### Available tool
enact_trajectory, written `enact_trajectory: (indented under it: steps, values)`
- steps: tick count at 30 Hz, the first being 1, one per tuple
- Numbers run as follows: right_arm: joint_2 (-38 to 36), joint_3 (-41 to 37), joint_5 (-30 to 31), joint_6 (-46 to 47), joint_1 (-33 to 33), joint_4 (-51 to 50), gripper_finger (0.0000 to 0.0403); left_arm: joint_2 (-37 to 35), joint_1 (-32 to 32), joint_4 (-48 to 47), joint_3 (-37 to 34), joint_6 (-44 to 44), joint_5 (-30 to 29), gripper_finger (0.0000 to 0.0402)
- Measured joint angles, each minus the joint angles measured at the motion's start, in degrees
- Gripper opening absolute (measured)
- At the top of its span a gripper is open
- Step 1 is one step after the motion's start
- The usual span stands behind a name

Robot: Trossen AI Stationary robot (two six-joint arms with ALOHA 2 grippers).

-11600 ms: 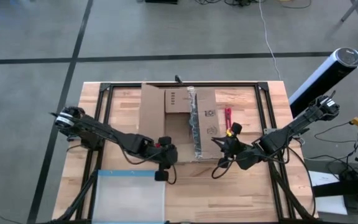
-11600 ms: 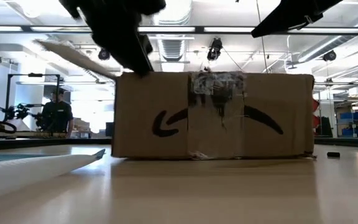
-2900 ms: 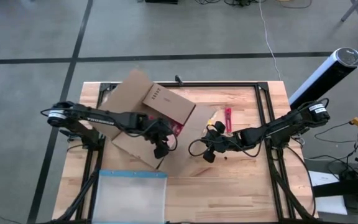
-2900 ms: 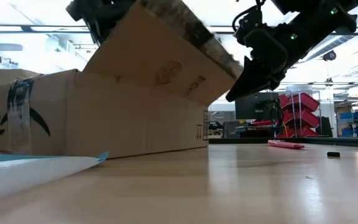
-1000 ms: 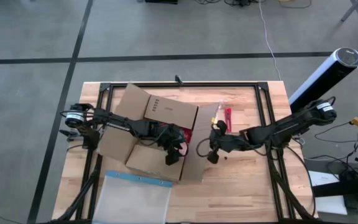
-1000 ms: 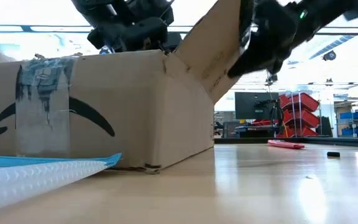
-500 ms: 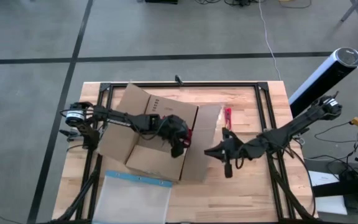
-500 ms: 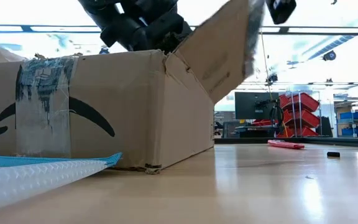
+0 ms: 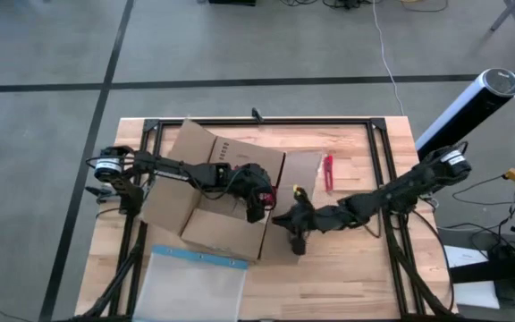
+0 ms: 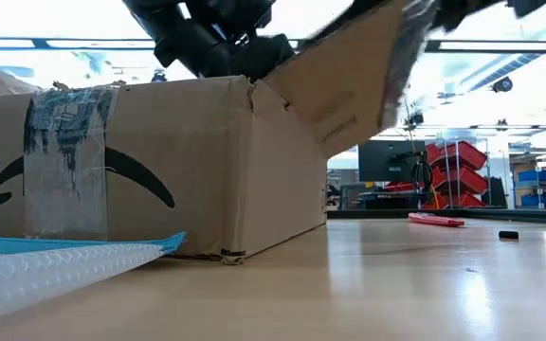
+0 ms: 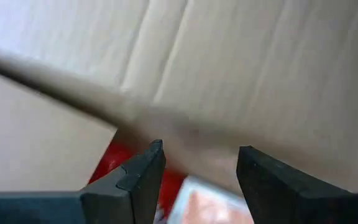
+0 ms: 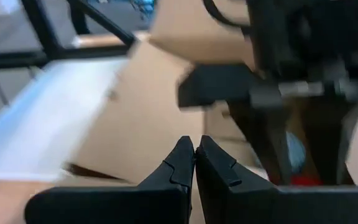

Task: Unpack boxes
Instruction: Break down the box using the red cutter

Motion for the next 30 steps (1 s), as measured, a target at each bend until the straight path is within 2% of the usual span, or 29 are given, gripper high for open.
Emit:
enact_trajectory:
  steps: [3,8,10,16,23,26,30]
  values:
    - [1.2,0.0,0.0,1.8,-1.2,-2.6,0.0,-0.3,0.0,-5.1,0.0,4.1,-6.8,0.0181]
    - [1.3,0.0,0.1,3.9,-2.5,-5.9,0.0,-0.3,0.0,-12.0,0.0,9.3,-22.5,0.0193]
    - [1.3,0.0,0.2,4.0,-2.7,-6.1,0.0,-0.3,0.0,-13.4,0.0,10.7,-26.5,0.02]
    - [1.3,0.0,0.2,4.1,-2.7,-6.7,0.0,-0.3,-0.1,-14.5,0.0,12.2,-31.9,0.0223]
    - [1.3,0.0,0.2,4.2,-2.7,-6.9,0.0,0.6,0.0,-15.8,0.0,12.8,-41.8,0.0235]
    - [1.3,0.0,0.2,4.2,-2.7,-6.9,0.0,0.7,0.0,-15.7,0.0,13.5,-45.8,0.0217]
    - [1.3,0.0,0.1,4.2,-2.7,-6.9,0.0,0.7,0.0,-15.6,0.0,14.0,-49.1,0.0165]
